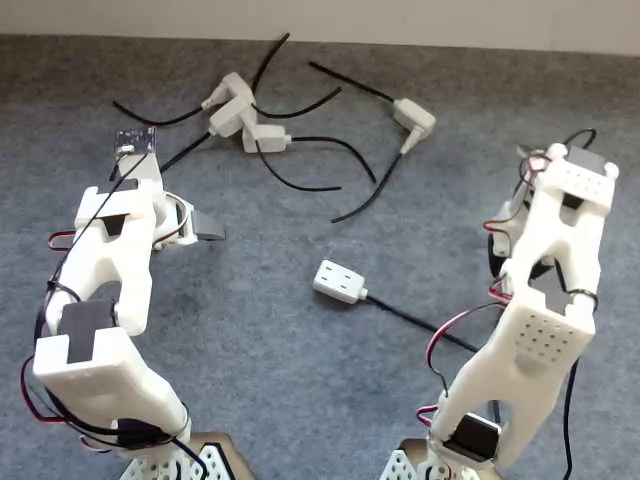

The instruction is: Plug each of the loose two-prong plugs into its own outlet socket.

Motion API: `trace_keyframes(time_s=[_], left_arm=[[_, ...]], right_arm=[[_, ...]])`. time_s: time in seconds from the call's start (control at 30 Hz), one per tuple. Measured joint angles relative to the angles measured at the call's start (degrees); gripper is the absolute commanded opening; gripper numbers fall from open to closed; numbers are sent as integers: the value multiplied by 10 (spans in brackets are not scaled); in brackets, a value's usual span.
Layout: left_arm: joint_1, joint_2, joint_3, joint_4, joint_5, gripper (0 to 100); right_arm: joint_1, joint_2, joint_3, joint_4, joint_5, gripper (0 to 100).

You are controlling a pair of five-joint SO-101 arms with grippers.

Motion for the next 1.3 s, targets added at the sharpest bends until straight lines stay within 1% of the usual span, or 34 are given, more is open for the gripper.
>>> trace_keyframes(time_s=[0.23, 0.43, 0.8, 1.03, 1.3], left_arm=[[0, 0, 0, 0, 0, 397], [0, 0, 0, 0, 0, 397], [0, 0, 0, 0, 0, 397], [0, 0, 0, 0, 0, 397], [0, 0, 0, 0, 0, 397]], right_arm=[[2, 0, 12, -30, 0, 159], [12, 40, 17, -54, -2, 159], [11, 44, 18, -54, -2, 159], [3, 44, -45, 27, -1, 159], [-20, 28, -64, 34, -1, 159]])
